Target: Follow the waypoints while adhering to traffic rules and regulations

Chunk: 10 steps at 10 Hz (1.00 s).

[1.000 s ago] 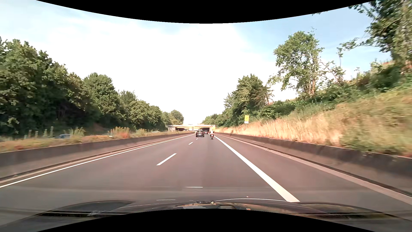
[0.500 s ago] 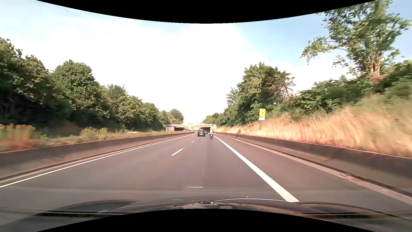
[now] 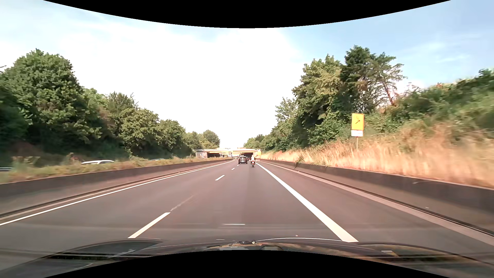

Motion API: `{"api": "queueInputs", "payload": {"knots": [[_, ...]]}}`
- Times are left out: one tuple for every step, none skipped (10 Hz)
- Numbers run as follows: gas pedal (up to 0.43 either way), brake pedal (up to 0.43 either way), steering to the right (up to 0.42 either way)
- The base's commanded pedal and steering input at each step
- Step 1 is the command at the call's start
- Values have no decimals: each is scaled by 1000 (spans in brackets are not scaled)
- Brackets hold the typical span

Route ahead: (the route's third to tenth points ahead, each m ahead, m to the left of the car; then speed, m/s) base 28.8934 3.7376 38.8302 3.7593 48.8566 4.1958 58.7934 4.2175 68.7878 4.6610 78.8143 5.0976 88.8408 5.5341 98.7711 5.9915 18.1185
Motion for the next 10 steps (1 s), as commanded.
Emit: {"api": "queueInputs", "payload": {"knots": [[39, 0, -5], [39, 0, -6], [39, 0, -6], [39, 0, -6], [39, 0, -6], [39, 0, -6], [39, 0, -6], [39, 0, -6], [39, 0, -6], [39, 0, -6]]}}
